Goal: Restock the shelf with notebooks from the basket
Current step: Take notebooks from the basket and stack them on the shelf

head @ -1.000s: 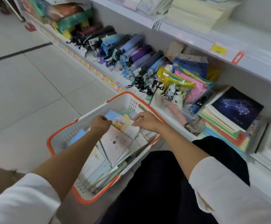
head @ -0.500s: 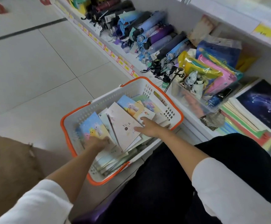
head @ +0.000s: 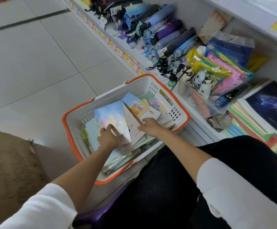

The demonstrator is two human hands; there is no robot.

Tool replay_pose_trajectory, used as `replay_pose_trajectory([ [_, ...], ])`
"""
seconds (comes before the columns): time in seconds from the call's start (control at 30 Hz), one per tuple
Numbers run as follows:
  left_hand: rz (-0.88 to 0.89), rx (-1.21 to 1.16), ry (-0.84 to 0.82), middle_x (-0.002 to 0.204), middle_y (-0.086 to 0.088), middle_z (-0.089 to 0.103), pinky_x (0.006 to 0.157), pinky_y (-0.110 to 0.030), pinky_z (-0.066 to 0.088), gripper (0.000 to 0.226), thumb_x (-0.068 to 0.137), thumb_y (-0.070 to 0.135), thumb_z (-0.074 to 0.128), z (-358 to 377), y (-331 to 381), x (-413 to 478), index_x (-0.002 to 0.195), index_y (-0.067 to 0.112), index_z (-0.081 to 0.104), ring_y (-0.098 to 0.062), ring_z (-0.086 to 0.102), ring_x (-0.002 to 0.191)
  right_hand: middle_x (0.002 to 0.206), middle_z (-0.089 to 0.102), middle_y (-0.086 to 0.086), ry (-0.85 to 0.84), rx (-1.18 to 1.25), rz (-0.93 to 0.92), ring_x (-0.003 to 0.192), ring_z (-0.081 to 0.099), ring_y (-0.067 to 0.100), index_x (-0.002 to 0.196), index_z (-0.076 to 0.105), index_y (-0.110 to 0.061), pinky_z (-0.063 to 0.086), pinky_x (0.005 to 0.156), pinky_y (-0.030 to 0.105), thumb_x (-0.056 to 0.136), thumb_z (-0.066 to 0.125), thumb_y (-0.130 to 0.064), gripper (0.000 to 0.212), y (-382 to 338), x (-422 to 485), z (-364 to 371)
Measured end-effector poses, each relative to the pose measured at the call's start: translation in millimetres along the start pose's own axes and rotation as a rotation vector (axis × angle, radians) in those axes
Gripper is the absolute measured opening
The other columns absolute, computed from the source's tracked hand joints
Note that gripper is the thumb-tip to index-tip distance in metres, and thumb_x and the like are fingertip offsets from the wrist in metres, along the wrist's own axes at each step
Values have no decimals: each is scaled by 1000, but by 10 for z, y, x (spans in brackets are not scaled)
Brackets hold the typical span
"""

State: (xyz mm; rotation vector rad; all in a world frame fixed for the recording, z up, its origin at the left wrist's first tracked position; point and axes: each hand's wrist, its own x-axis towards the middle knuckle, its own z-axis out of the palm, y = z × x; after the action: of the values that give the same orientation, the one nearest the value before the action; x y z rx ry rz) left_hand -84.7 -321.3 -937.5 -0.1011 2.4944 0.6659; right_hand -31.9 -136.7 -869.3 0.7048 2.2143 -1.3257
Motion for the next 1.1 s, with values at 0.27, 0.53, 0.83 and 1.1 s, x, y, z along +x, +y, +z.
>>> replay_pose_trajectory([
  [0.27,-249,-137,-29,147,-23,27,108,-50,37,133,56,50,89,-176,-72,113,150,8,4,-40,31,136,116,61,11,86,-312,-145,104,58,26,114,58,-12,50,86,34,91,46,-5,27,-138,-101,-15],
  [0.53,-280,-478,-52,119,-19,55,76,-42,55,78,68,16,86,-283,-217,120,129,2,39,-35,59,105,122,65,6,700,2,-236,102,63,26,125,62,-16,54,87,41,93,42,-1,40,-350,-232,-682],
  [0.83,-82,-1045,-315,109,-12,63,90,-47,52,28,98,13,34,-472,491,-199,118,10,54,-31,60,99,124,59,21,254,203,39,103,62,37,111,63,7,57,84,50,89,41,13,32,-43,-251,-449],
  [1.1,83,-1116,-402,130,-14,60,100,-51,46,38,98,7,52,-591,1034,-390,135,6,49,-34,58,118,128,55,8,312,168,-53,108,55,25,124,61,-5,47,76,27,92,36,7,42,-110,-402,-625],
])
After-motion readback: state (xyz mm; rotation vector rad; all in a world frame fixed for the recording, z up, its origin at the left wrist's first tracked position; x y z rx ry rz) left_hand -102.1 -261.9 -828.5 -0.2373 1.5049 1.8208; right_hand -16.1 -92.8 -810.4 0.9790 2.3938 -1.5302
